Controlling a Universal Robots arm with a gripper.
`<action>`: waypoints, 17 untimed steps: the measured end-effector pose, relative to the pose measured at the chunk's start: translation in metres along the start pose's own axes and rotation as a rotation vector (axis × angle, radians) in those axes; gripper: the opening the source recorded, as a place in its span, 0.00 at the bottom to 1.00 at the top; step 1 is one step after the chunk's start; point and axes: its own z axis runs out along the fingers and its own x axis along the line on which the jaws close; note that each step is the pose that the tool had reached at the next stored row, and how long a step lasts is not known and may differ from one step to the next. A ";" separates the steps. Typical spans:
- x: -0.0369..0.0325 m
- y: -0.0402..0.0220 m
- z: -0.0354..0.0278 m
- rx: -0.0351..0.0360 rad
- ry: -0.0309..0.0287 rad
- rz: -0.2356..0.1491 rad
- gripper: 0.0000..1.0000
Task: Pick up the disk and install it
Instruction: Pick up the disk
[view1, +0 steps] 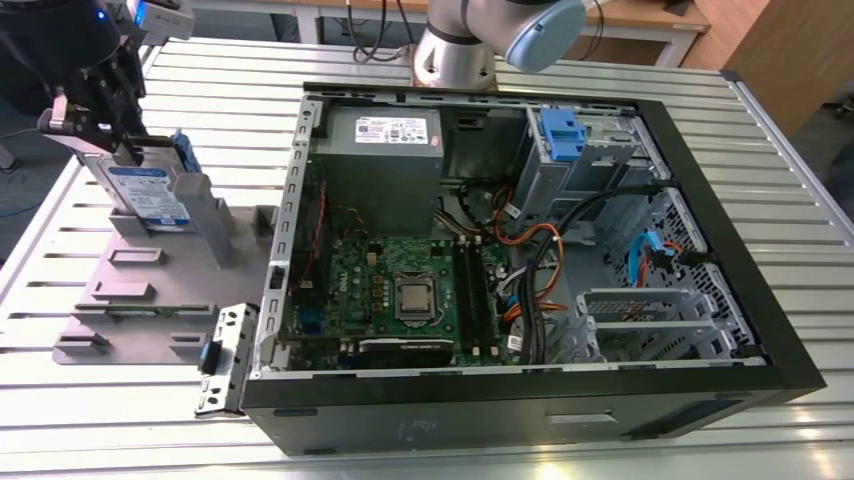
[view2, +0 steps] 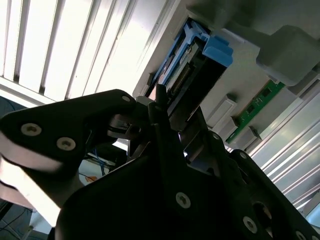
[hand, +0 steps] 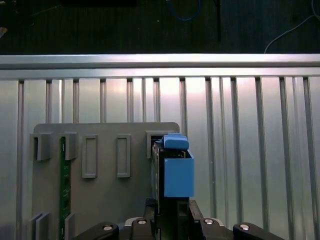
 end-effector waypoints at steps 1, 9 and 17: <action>0.0000 0.0000 0.0000 0.0001 -0.0001 0.000 0.37; -0.0001 -0.0011 0.0001 0.0002 -0.0003 0.000 0.35; -0.0004 -0.0008 -0.0055 0.0003 -0.0003 0.000 0.35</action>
